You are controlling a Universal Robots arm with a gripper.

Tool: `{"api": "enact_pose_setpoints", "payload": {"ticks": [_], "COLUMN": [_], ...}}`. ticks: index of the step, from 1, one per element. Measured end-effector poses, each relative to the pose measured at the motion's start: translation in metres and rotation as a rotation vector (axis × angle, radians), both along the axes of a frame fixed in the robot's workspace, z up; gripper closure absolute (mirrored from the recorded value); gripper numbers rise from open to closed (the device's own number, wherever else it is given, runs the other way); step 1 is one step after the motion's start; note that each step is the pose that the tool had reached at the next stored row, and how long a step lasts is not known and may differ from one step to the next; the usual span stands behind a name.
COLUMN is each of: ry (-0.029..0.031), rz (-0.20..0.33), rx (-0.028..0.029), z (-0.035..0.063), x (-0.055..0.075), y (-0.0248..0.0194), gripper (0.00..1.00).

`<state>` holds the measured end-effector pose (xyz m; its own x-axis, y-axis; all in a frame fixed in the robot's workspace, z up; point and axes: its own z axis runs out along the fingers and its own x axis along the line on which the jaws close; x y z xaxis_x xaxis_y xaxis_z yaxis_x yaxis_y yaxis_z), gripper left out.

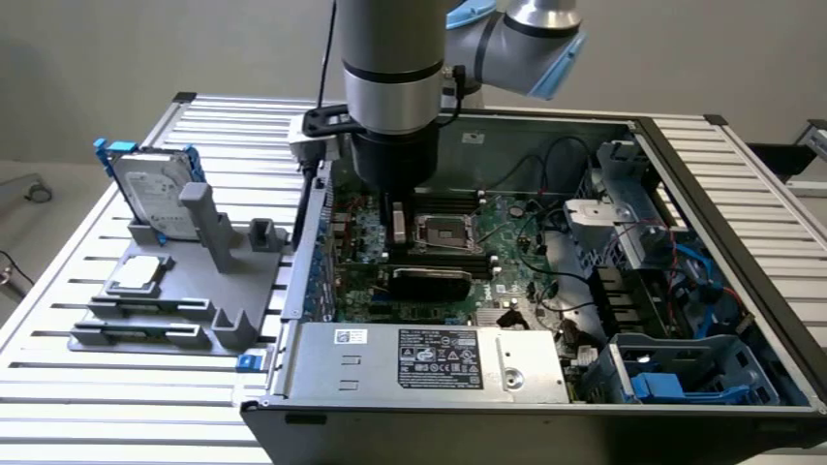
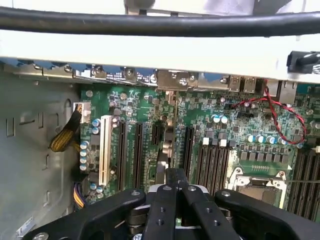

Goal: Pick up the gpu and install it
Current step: 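Insert the gpu into the slot, then press down on the gpu until it lock into place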

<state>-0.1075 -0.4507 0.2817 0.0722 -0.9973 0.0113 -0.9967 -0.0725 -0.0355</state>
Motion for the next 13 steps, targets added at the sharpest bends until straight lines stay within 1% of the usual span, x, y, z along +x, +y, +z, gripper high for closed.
{"api": "enact_pose_setpoints", "payload": {"ticks": [1, 2, 4, 8, 9, 11, 12, 13], "ry": [0.0061, 0.0133, 0.0318, 0.0714, 0.0826, 0.1025, 0.1106, 0.1168], "rz": [0.0, 0.0, -0.001, -0.001, -0.001, -0.001, -0.001, -0.001], "rx": [0.0001, 0.0002, 0.0004, 0.0004, 0.0003, 0.0002, 0.0002, 0.0001], "z": [0.0001, 0.0002, 0.0001, 0.0001, 0.0001, 0.0002, 0.0002, 0.0002], "x": [-0.001, -0.002, -0.004, -0.008, -0.009, -0.011, -0.012, -0.013], "y": [0.0, -0.0001, -0.0001, -0.0002, -0.0003, -0.0004, -0.0004, -0.0005], "gripper": [0.89, 0.89, 0.89, 0.89, 0.89, 0.89, 0.89, 0.89]}}
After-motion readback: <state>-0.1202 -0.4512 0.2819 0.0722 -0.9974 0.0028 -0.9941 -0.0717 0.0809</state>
